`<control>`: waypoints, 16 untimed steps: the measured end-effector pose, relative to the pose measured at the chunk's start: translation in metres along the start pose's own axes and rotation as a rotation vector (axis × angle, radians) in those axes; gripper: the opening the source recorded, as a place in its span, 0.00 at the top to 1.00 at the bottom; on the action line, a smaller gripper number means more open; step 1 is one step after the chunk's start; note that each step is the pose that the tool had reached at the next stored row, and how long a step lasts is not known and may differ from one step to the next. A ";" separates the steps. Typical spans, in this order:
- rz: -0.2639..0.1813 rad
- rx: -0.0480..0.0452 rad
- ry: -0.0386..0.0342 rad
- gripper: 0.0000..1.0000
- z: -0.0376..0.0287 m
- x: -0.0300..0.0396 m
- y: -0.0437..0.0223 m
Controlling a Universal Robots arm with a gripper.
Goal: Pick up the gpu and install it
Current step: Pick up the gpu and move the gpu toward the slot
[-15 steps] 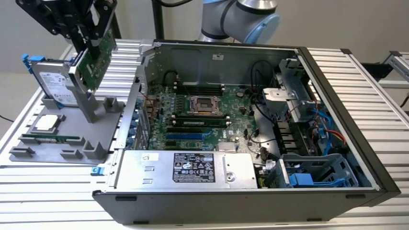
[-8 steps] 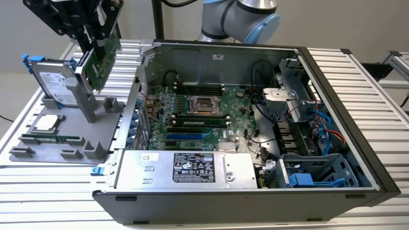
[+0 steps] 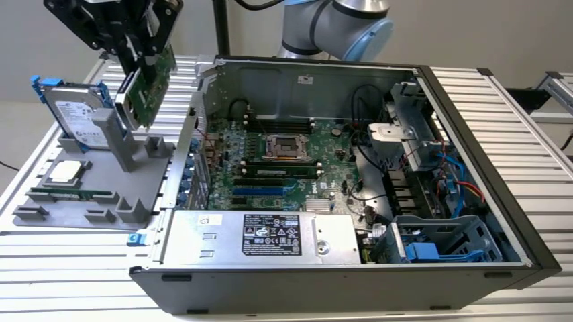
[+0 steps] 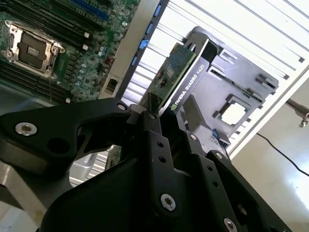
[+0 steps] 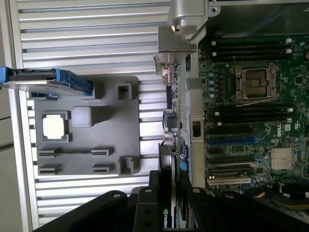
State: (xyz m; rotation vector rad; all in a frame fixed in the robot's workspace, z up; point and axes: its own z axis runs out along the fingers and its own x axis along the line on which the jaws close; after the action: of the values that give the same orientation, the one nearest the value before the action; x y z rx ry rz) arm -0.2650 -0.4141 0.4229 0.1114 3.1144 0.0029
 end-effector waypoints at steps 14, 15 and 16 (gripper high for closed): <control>0.000 -0.0001 -0.0001 1.00 0.0005 -0.0178 0.0013; 0.000 0.0000 0.0000 1.00 0.0005 -0.0191 0.0014; 0.000 0.0000 0.0000 1.00 0.0005 -0.0203 0.0014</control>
State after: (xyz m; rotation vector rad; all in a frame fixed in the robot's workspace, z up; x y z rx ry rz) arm -0.2446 -0.4141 0.4229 0.1113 3.1144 0.0029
